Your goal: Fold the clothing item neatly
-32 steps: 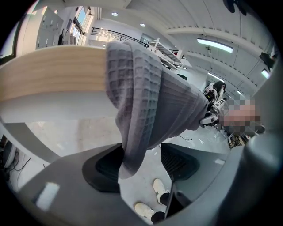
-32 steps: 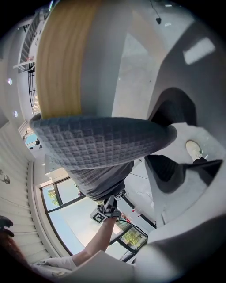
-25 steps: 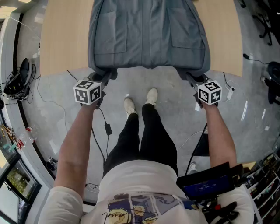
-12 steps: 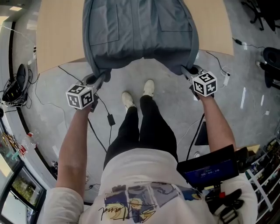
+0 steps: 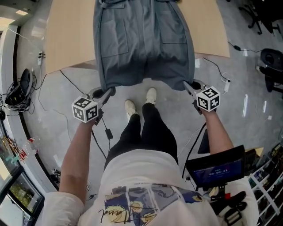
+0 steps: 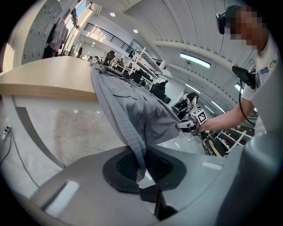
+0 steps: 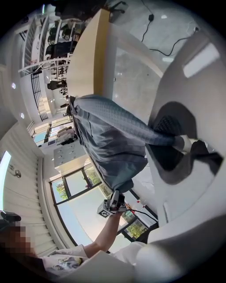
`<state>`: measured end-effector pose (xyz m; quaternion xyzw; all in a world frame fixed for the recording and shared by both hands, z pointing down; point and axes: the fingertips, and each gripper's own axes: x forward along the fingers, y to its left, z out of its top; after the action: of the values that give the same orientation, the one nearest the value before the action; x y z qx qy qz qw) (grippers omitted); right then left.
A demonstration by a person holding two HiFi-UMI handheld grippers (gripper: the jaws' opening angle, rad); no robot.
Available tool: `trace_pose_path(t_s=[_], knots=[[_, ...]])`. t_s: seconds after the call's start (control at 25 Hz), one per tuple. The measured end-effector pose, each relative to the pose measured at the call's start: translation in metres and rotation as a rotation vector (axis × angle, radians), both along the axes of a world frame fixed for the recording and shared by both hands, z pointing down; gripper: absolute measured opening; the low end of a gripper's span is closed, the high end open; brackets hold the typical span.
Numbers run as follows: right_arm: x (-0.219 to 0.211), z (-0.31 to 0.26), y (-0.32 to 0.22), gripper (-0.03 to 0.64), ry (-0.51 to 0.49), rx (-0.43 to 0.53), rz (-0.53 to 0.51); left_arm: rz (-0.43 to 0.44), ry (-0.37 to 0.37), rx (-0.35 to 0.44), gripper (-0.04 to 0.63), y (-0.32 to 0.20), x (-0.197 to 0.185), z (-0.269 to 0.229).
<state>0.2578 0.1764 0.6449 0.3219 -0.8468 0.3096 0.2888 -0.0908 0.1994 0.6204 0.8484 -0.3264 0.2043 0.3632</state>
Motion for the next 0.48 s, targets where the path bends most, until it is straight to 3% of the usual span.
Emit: trace_pose_path(t_s=[0.48], knots=[[-0.018,-0.074,0.025,0.015,-0.100,0.047,-0.071,0.084,0.112,0.057,0.023,0.044,0.000,-0.064]])
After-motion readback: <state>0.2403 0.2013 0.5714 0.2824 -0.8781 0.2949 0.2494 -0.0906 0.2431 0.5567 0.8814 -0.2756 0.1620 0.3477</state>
